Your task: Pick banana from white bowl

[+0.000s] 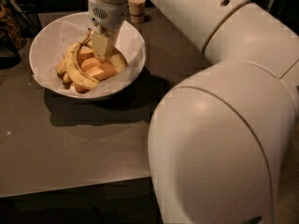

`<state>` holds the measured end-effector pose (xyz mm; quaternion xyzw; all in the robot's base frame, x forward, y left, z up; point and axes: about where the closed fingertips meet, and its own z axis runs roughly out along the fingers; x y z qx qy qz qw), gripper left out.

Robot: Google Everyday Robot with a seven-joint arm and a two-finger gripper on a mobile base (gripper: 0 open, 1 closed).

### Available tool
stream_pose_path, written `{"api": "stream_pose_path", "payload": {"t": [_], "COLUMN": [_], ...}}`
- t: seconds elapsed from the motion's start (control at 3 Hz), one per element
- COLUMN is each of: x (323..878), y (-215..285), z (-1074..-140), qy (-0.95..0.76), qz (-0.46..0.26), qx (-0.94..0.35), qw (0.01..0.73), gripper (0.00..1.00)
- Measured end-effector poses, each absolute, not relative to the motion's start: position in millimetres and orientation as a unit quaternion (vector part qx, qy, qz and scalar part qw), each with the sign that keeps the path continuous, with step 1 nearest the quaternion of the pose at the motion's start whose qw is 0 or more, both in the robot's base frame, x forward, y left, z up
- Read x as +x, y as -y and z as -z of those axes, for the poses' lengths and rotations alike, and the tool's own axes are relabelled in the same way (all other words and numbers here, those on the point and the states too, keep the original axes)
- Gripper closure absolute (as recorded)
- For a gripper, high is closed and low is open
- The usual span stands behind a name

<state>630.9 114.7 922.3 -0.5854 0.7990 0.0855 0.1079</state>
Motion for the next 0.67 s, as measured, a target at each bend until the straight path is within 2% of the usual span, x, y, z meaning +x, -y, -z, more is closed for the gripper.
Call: {"api": "stream_pose_path", "payload": {"t": [0.67], "x": [632], "y": [-103], "z": [-950], "qy": [-0.764], "qz": [-0.028], "qx": [-0.629], "qw": [0.141], "gripper": [1.0]}}
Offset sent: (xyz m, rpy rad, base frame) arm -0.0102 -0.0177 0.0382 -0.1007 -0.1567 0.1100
